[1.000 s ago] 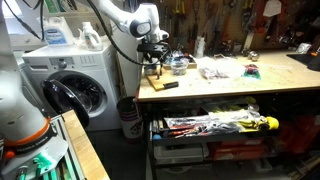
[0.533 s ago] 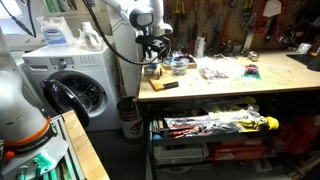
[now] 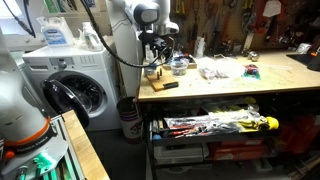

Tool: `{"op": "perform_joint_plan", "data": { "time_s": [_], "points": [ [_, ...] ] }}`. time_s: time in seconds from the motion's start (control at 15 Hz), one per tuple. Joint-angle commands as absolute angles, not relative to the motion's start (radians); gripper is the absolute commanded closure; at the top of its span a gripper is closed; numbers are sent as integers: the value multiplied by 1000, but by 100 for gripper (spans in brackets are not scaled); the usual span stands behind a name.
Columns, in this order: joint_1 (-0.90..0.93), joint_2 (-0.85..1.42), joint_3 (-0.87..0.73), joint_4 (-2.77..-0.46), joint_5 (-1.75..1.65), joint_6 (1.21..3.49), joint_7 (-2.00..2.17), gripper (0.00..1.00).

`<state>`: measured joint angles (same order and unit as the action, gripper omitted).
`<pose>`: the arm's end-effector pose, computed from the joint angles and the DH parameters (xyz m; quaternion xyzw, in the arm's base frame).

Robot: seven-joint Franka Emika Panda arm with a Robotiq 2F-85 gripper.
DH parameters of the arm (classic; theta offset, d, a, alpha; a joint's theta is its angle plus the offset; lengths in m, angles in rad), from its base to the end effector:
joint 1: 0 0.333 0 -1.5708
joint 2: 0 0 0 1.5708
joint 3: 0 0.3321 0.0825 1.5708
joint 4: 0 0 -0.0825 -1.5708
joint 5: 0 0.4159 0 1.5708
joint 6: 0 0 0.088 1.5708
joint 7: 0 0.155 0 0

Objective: Put the white can on the wooden boar, then put the batteries in the can

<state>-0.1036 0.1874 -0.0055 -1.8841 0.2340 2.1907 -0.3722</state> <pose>0.6522 -0.0538 0.3750 -0.9910 -0.0686 -0.0809 0.0814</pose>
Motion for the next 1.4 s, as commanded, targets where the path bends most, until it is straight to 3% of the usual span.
{"op": "perform_joint_plan", "data": {
  "time_s": [0.0, 1.33],
  "points": [
    [-111, 202, -8, -1862, 265, 2154, -362, 0],
    [-209, 522, -89, -1506, 501, 1645, 295, 0]
  ]
}}
